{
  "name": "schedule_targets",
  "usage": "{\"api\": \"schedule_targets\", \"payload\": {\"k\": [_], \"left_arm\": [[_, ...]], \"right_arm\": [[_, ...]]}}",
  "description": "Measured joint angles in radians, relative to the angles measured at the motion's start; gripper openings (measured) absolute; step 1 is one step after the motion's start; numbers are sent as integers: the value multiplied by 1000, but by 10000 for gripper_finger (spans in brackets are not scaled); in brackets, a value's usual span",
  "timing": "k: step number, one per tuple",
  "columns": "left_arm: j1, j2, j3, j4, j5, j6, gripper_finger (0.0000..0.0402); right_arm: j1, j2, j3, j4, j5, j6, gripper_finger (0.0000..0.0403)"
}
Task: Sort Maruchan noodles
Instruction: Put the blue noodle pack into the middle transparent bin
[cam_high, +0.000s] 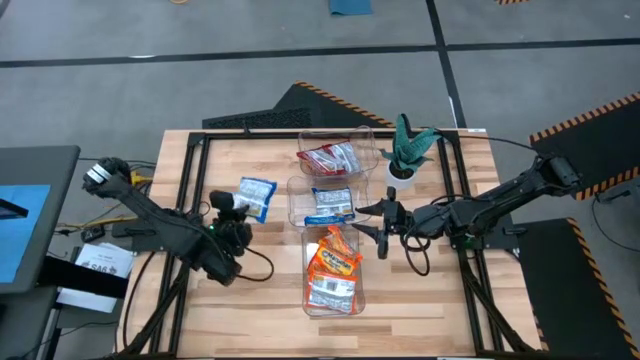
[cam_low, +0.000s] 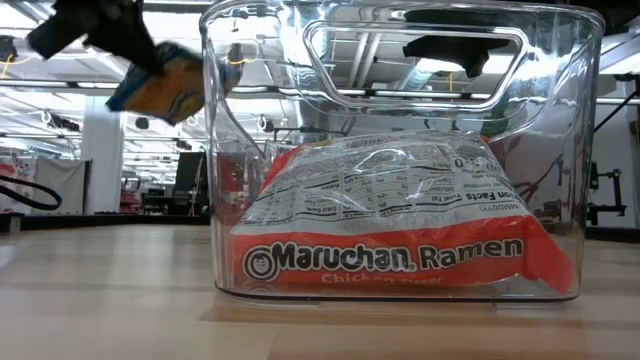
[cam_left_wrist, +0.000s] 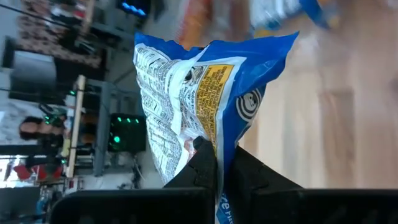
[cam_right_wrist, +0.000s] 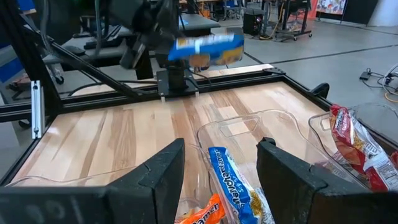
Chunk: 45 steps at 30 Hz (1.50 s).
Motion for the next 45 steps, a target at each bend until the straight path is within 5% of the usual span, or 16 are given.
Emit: {"api": "schedule_targets", "payload": {"k": [6, 12, 17, 22, 30, 45], "left_arm": [[52, -72, 1, 199, -83, 212, 0], [138, -73, 1, 493, -36, 533, 0], [248, -73, 1, 746, 179, 747, 0], [373, -73, 1, 1020, 522, 892, 0], [533, -37, 2, 1234, 837, 935, 0], [577, 142, -65, 1379, 881, 930, 0]], "right_arm": [[0, 0, 0, 1, 0, 0, 218], [0, 0, 0, 2, 0, 0, 218], [0, 0, 0, 2, 0, 0, 218], [0, 0, 0, 1, 0, -1, 218], [0, 0, 0, -6, 0, -3, 218], [0, 0, -1, -19, 0, -2, 218]]}}
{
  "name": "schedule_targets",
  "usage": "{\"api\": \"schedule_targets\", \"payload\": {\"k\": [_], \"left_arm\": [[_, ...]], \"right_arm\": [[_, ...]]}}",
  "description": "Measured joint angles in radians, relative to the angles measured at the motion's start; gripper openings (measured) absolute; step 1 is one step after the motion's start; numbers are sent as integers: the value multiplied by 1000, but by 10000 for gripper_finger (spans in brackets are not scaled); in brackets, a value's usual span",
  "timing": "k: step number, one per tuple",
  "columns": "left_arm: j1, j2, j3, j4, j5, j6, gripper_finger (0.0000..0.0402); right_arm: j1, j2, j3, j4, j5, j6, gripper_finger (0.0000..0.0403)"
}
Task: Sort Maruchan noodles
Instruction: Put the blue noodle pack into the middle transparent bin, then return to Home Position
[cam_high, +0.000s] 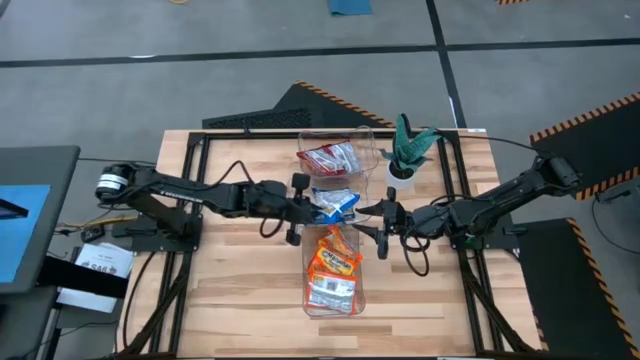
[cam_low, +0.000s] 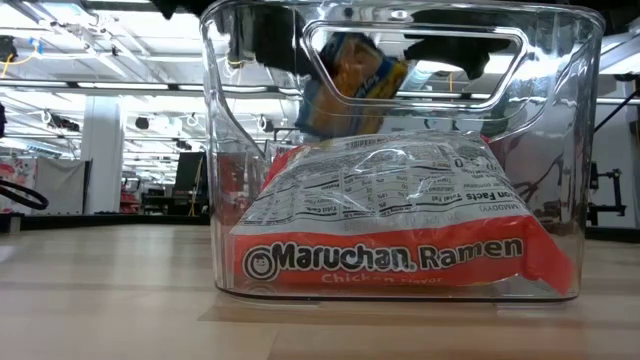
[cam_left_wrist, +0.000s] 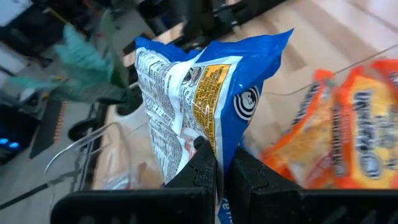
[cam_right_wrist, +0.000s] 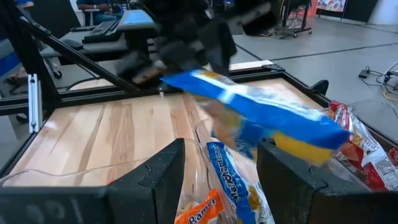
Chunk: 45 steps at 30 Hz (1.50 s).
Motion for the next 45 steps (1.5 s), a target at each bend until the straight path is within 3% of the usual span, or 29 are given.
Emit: {"api": "schedule_targets", "payload": {"k": [11, 16, 21, 34, 41, 45], "left_arm": [[79, -88, -283, 379, 36, -47, 0], [85, -89, -301, 407, 38, -47, 8], [86, -89, -301, 420, 11, -32, 57], [59, -143, -237, 341, -99, -47, 262], [6, -365, -218, 66, -116, -134, 286], [-3, -546, -288, 42, -54, -188, 286]], "right_arm": [[0, 0, 0, 0, -1, 1, 218], [0, 0, 0, 6, -1, 1, 218], [0, 0, 0, 5, -1, 1, 218], [0, 0, 0, 4, 0, 1, 218], [0, 0, 0, 2, 0, 0, 218], [0, 0, 0, 3, 0, 0, 218]]}}
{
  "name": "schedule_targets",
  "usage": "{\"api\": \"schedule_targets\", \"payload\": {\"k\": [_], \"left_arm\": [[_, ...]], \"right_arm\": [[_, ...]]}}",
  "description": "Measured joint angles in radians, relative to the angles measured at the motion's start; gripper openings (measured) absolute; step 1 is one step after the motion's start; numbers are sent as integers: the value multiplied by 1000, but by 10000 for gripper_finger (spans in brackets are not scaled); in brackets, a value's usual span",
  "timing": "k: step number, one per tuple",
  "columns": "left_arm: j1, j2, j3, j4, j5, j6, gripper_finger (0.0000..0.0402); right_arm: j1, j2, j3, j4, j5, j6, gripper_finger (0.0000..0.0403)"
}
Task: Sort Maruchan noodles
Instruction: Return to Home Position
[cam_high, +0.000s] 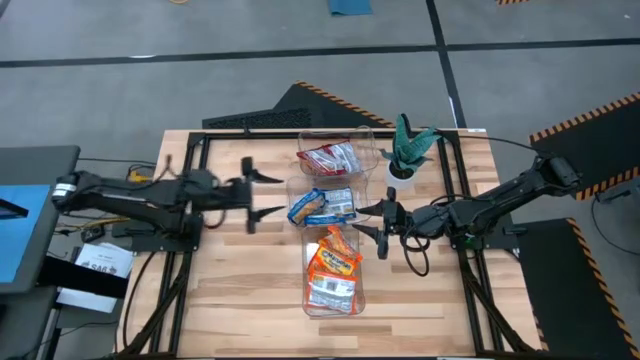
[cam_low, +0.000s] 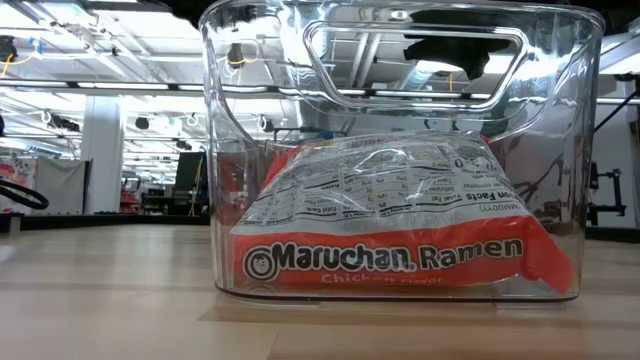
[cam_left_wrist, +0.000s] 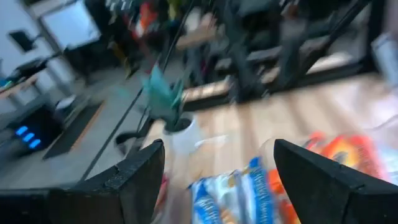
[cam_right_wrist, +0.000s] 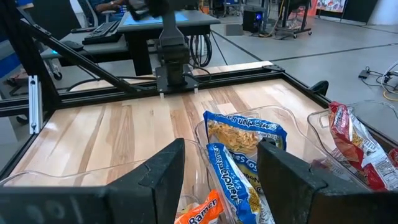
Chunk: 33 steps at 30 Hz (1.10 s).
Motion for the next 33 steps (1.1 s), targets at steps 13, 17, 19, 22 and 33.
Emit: {"api": "schedule_targets", "payload": {"k": [13, 17, 19, 22, 33], "left_arm": [[0, -525, -457, 206, 144, -128, 231], [-1, -622, -568, 280, 192, -154, 183], [-1, -661, -623, 322, 194, -161, 149], [-2, -712, -659, 343, 192, -150, 81], [-31, -828, -659, 225, 200, -93, 0]], "right_arm": [[-2, 0, 0, 0, 1, 0, 218], [-2, 0, 0, 1, 1, 0, 218], [-2, 0, 0, 1, 1, 0, 218], [-2, 0, 0, 1, 1, 0, 218], [0, 0, 0, 1, 1, 1, 218]]}}
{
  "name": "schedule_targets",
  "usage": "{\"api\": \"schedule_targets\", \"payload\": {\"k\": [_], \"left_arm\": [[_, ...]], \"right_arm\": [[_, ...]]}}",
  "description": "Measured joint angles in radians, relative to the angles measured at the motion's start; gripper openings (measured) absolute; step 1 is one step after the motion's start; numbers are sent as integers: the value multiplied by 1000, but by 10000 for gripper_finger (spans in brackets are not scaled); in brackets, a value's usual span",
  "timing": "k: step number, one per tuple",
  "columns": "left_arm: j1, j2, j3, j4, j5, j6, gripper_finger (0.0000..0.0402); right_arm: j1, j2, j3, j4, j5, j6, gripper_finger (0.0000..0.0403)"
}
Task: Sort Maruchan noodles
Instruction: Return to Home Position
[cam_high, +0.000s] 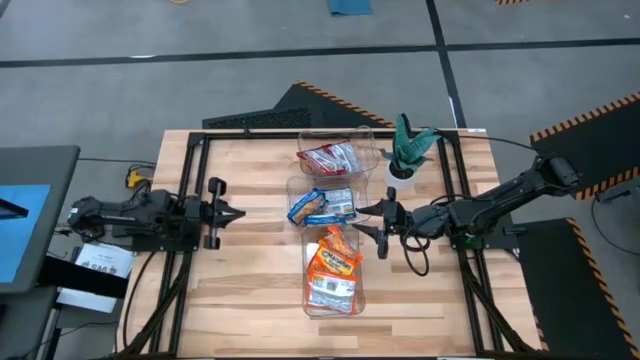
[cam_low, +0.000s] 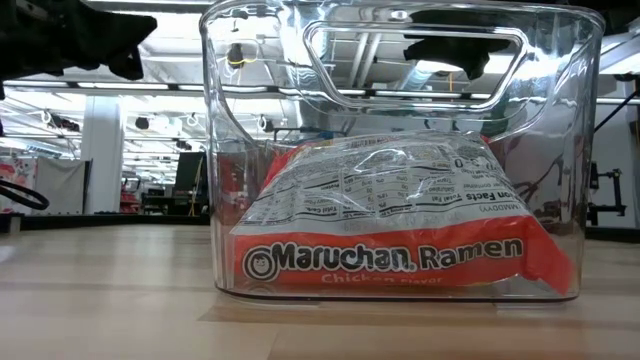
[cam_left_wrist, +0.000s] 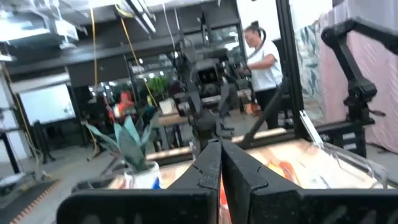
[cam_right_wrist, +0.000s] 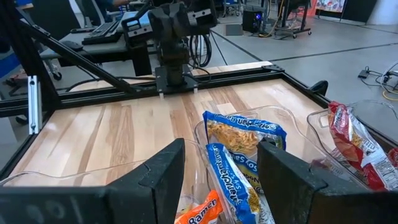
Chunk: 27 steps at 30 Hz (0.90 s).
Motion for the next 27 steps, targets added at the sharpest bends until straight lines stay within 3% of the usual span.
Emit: {"api": "schedule_targets", "payload": {"k": [4, 12, 15, 20, 23, 27], "left_arm": [[0, -81, 0, -79, 0, -6, 0], [0, -66, -1, -118, -31, -2, 0], [0, -67, -1, -106, -33, 2, 0], [0, -67, -1, -103, -33, 2, 0], [1, -67, -1, -103, -33, 2, 0], [1, -67, -1, -103, -33, 6, 0]], "right_arm": [[2, 0, 0, 0, 0, 10, 218], [3, 0, 1, -9, 0, -7, 211], [2, -29, 1, -88, 1, -9, 166], [-3, -128, 1, -275, 1, 22, 24], [-9, -223, -50, -283, -10, 57, 22], [-12, -319, -209, -142, -54, 77, 18]]}}
